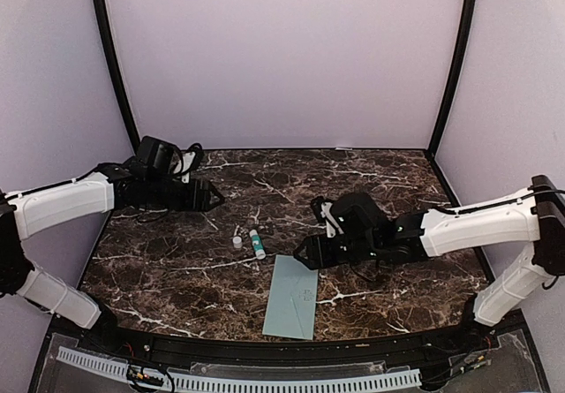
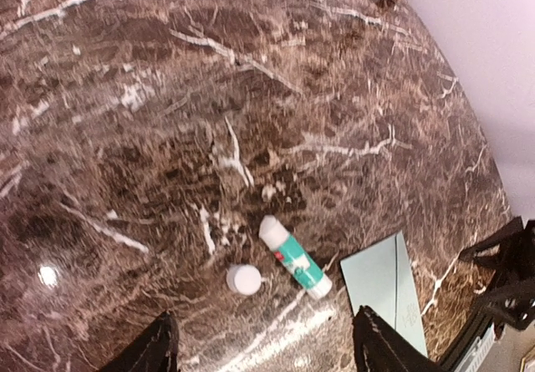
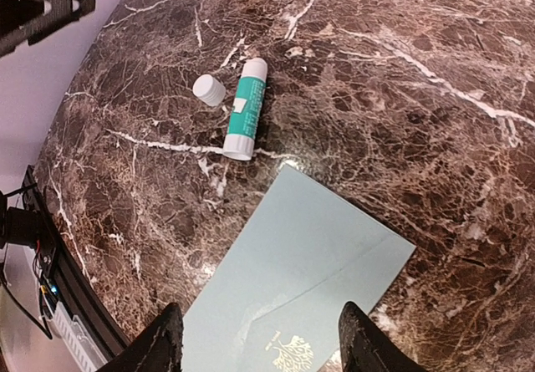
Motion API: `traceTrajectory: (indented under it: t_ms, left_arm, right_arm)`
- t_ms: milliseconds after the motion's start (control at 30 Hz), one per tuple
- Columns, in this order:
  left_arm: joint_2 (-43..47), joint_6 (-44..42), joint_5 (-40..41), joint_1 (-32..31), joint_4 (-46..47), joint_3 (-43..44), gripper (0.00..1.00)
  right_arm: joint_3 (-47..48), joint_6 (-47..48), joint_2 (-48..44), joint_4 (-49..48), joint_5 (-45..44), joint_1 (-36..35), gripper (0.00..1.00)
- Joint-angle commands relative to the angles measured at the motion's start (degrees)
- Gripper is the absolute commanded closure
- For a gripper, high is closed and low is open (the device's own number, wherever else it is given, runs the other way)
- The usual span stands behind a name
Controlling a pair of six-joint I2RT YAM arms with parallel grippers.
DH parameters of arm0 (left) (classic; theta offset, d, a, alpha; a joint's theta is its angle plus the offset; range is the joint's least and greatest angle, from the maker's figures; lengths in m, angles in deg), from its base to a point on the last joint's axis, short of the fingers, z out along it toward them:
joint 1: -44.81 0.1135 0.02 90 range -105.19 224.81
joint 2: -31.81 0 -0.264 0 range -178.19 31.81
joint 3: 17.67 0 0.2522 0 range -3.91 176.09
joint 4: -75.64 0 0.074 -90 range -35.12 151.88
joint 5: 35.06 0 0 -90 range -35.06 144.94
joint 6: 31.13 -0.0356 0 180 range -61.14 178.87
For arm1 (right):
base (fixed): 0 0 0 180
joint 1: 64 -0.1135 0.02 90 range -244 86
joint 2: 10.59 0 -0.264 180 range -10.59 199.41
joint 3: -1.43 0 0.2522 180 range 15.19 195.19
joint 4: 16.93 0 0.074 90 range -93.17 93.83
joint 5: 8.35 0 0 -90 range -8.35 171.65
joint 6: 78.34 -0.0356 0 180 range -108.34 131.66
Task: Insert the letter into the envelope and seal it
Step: Pick up the solid glue from the center of the board.
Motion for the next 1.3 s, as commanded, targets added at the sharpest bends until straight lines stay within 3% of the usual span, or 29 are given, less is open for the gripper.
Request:
traceTrajectory:
  t_ms: [0, 100, 200, 300, 667, 967, 1267]
  left_arm:
    - [2.82, -3.17, -0.21, 3.46, 4.02, 4.02, 0.30]
    - [4.36, -5.76, 3.24, 4.13, 4.73, 3.80, 0.29]
    - [5.79, -7.51, 5.50, 4.16, 7.32, -0.04, 0.28]
    - [5.60, -6.76, 1.91, 4.25, 7.63, -1.45, 0.29]
    - [4.91, -5.39, -2.81, 4.25, 8.17, -0.99, 0.31]
    - [6.41, -5.70, -2.38, 4.25, 7.88, -1.11, 0.30]
    - [6.38, -5.55, -3.37, 4.25, 8.03, -1.14, 0.30]
  right_arm:
    - [6.04, 1.14, 4.43, 4.02, -3.95, -2.11, 0.39]
    - [9.63, 1.14, 7.94, 5.63, -4.47, -2.92, 0.40]
    - [11.60, 0.59, 10.76, 5.74, -3.06, -3.19, 0.47]
    - [12.43, -0.01, 13.26, 4.06, -0.49, -3.13, 0.51]
    - [28.24, 0.46, 27.78, 8.31, -3.42, -3.27, 0.40]
    - [41.51, 1.43, 38.37, 15.50, -10.02, -3.25, 0.46]
    - [46.39, 2.29, 43.07, 17.30, -10.23, -3.34, 0.46]
